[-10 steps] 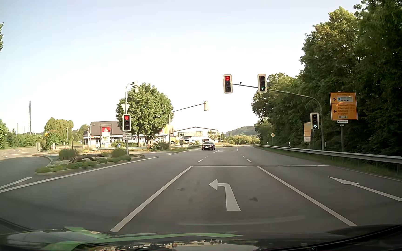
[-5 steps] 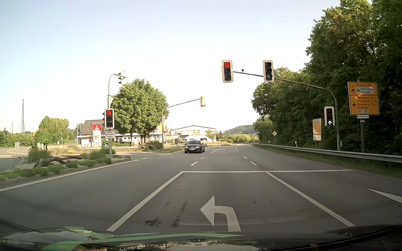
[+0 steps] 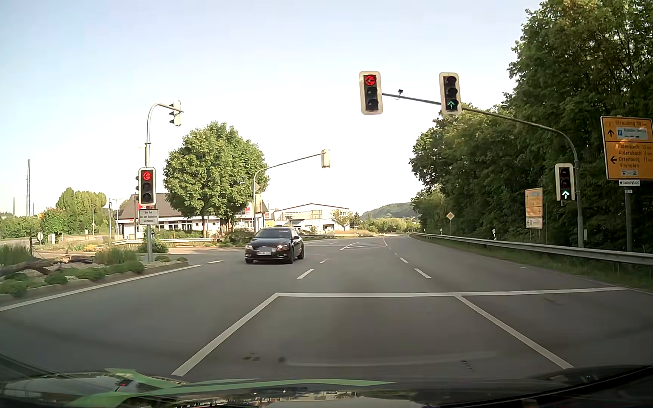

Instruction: Follow the waypoints while adhering to traffic rules and regulations

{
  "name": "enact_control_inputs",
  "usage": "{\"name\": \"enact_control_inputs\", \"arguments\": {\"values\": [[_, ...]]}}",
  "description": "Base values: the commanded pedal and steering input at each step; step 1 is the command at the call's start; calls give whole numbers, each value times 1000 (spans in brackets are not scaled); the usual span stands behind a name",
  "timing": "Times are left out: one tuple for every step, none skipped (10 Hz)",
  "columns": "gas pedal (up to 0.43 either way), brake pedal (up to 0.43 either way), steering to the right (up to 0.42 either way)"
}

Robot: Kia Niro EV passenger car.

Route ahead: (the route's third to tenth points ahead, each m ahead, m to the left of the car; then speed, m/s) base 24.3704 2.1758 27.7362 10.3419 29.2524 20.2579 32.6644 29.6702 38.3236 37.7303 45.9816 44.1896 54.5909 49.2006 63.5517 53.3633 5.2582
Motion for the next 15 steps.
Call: {"name": "enact_control_inputs", "arguments": {"values": [[0, 262, 4], [0, 268, 5], [0, 274, 3], [0, 280, -1], [0, 280, -5], [0, 287, -4], [0, 293, -4], [0, 293, -4], [0, 293, -4], [0, 293, -4], [0, 293, -4], [0, 274, -4], [0, 238, -4], [0, 238, -4], [0, 226, -4]]}}
